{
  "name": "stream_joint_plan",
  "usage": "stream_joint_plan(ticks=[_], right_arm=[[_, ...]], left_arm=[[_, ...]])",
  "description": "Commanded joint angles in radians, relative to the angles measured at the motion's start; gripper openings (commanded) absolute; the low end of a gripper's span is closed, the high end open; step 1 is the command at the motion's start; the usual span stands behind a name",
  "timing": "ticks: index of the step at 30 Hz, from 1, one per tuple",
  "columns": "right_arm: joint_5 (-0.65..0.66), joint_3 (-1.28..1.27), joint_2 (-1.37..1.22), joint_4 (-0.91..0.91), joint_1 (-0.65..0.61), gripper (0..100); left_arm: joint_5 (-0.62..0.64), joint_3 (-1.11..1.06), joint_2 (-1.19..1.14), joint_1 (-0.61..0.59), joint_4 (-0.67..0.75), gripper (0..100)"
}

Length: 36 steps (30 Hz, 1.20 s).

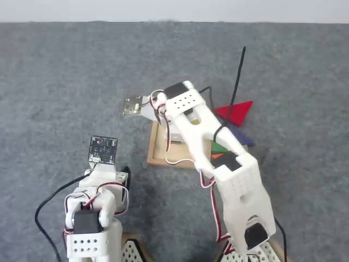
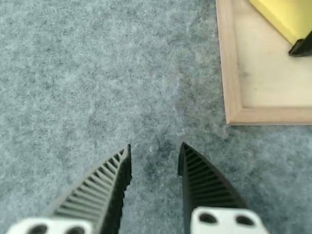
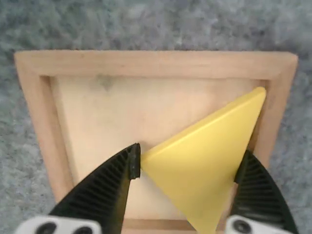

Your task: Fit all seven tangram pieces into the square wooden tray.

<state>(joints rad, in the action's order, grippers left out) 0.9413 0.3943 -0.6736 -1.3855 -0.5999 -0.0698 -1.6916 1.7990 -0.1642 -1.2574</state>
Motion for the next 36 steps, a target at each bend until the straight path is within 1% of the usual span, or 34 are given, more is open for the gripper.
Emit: stream_joint_plan(ticks=[1,5,9,11,15,18,23,26,28,32,34,36], right_arm=[[0.034,0.055,0.019,-0.002,-0.013,26.4],[0.037,0.057,0.019,-0.002,-0.015,28.0],[0.037,0.057,0.022,-0.005,-0.012,37.6],[0.037,0.057,0.025,-0.007,-0.01,40.7],[0.038,0.078,0.025,-0.027,-0.008,40.9],[0.038,0.18,0.039,-0.122,0.007,40.9],[0.034,0.474,0.13,-0.406,0.028,40.9],[-0.035,0.52,0.234,-0.417,0.056,39.0],[-0.038,0.474,0.317,-0.417,0.084,35.5],[-0.077,0.272,0.461,-0.414,0.171,28.5],[-0.098,0.149,0.499,-0.41,0.219,27.8],[-0.103,0.049,0.513,-0.398,0.266,29.3]], left_arm=[[-0.006,0.008,0.028,0.002,-0.009,15],[-0.006,0.008,0.028,0.002,-0.009,15],[-0.006,0.008,0.028,0.002,-0.009,15],[-0.006,0.008,0.028,0.002,-0.009,15],[-0.006,0.008,0.028,0.002,-0.009,15],[-0.006,0.008,0.028,0.002,-0.009,15],[-0.006,0.008,0.028,0.002,-0.009,15],[-0.006,0.008,0.028,0.002,-0.009,15],[-0.006,0.008,0.028,0.002,-0.009,15],[-0.006,0.008,0.028,0.002,-0.009,15],[-0.006,0.008,0.028,0.002,-0.009,15],[-0.006,0.008,0.028,0.002,-0.009,15]])
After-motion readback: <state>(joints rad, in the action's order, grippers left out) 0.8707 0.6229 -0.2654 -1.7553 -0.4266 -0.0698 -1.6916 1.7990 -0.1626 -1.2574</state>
